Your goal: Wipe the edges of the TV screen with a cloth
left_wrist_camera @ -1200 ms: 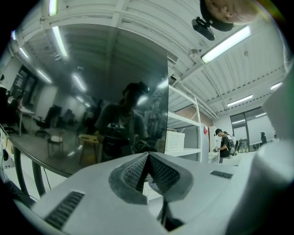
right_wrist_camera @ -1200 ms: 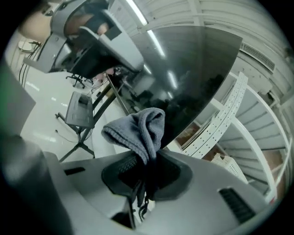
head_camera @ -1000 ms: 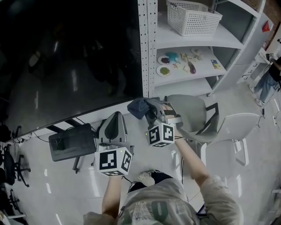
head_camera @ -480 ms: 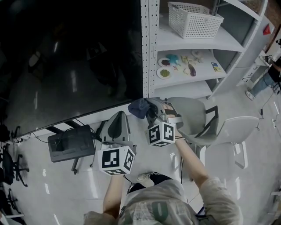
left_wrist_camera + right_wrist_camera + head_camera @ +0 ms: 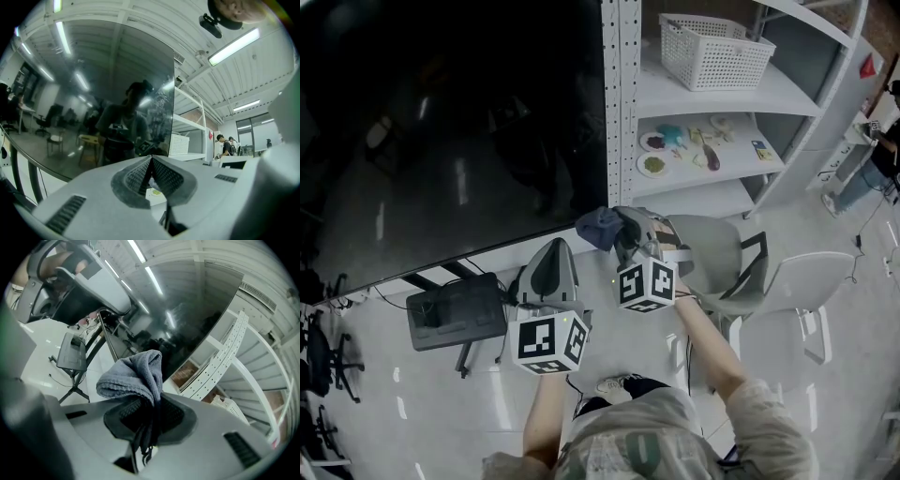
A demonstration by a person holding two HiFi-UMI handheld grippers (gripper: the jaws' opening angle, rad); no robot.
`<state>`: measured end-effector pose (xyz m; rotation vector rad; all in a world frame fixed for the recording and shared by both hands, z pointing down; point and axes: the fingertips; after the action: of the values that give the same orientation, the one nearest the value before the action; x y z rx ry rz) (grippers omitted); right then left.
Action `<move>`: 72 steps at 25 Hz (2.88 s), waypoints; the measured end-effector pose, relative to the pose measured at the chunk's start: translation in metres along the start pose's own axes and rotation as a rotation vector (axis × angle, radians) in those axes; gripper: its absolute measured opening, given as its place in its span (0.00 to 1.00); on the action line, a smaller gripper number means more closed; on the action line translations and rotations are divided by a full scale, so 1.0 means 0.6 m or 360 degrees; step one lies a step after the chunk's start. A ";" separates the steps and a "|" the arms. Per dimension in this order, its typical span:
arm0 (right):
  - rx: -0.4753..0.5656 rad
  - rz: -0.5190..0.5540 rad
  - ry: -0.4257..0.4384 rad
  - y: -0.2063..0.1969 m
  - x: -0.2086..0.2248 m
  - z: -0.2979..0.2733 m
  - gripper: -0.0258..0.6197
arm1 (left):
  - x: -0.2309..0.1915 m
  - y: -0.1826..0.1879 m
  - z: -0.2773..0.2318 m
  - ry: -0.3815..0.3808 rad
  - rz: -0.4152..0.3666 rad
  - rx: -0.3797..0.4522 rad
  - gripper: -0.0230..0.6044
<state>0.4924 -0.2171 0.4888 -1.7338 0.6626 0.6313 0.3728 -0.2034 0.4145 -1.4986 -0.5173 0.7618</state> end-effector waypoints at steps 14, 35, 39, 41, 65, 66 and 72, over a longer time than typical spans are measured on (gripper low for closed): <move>0.0210 0.0020 -0.0278 0.128 0.131 0.059 0.14 | 0.032 0.090 0.000 -0.0069 -0.0042 0.0166 0.06; 0.0605 0.0265 -0.0722 0.409 0.417 0.190 0.14 | 0.114 0.435 -0.041 -0.0228 -0.0199 0.0598 0.06; 0.0621 0.0290 -0.0746 0.460 0.471 0.210 0.14 | 0.140 0.498 -0.051 -0.0277 -0.0158 0.0635 0.06; 0.0643 0.0303 -0.0761 0.486 0.497 0.217 0.14 | 0.143 0.537 -0.056 -0.0298 -0.0137 0.0660 0.06; 0.0836 0.0257 -0.1015 0.724 0.740 0.338 0.14 | 0.206 0.821 -0.057 -0.0288 -0.0343 0.0962 0.06; 0.0847 0.0229 -0.1004 0.730 0.748 0.343 0.14 | 0.202 0.829 -0.054 -0.0282 -0.0339 0.0971 0.06; 0.0828 0.0111 -0.1010 0.764 0.785 0.371 0.14 | 0.182 0.860 -0.035 -0.0263 -0.0349 0.0998 0.06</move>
<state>0.4779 -0.1576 -0.2023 -0.9539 0.3858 0.9085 0.3956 -0.1824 -0.1125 -0.7898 -0.4965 0.7850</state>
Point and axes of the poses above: the fingertips, and each gripper's own axes: z backward along the fingers, x to its right, y out of its top, and after that the axes turned 4 degrees about y, right-handed
